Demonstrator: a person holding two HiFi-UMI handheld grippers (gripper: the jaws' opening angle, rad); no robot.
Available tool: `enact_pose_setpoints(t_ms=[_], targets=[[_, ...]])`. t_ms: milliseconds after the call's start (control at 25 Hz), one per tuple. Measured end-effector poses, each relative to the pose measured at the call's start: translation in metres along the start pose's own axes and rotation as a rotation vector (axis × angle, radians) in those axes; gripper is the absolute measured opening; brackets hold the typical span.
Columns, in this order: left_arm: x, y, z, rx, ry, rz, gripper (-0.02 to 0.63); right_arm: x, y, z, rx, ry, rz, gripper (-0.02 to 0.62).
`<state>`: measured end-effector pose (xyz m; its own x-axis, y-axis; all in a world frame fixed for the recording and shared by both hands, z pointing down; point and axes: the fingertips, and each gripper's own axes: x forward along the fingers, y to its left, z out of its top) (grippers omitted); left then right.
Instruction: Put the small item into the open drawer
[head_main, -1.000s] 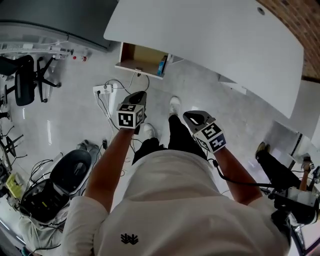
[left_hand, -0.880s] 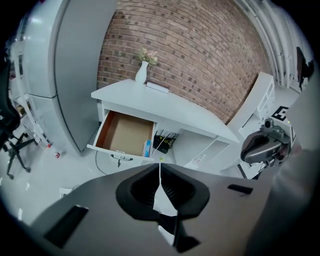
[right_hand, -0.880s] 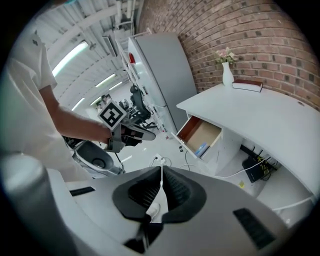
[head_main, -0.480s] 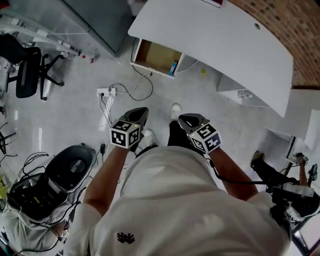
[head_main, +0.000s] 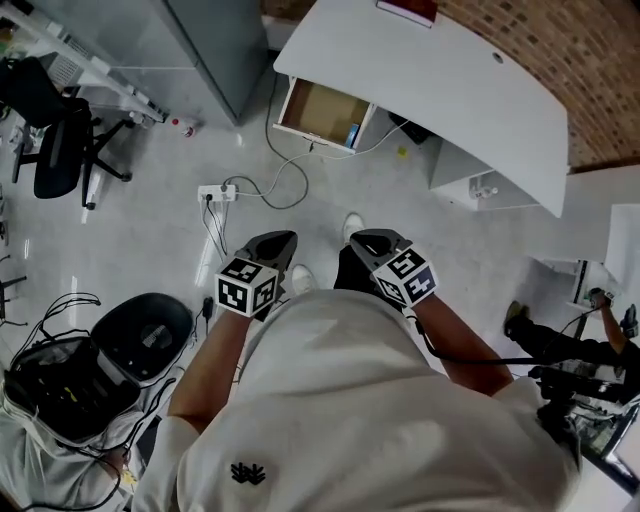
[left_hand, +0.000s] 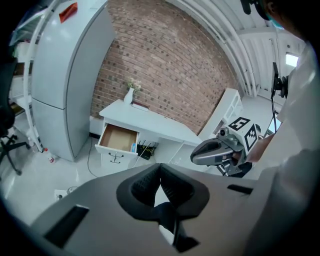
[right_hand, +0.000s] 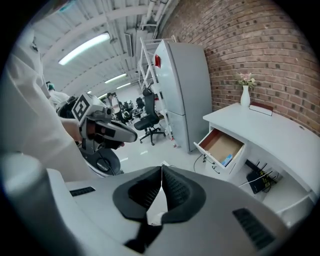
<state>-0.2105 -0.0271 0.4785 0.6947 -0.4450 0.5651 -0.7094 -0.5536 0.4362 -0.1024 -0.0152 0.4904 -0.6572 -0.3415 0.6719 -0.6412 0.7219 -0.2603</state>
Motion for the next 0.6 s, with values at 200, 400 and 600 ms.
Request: enact_pose_setpoints(t_ms=[200,400,600], targets=[[-0.043,-0.008,-0.021,-0.012,-0.023,-0.004,0.025,-0.002,0.046,-0.016,-0.016,0.004,0.003,0.031],[-0.065,-0.023,-0.031,0.011,-0.043,-0.018,0.025,-0.005,0.083,-0.026,-0.053,0.015,0.017,0.031],[-0.07,-0.035,-0.044,0.037,-0.039,-0.028,0.025,-0.011,0.098,-0.031,-0.067,0.005,0.006,0.031]])
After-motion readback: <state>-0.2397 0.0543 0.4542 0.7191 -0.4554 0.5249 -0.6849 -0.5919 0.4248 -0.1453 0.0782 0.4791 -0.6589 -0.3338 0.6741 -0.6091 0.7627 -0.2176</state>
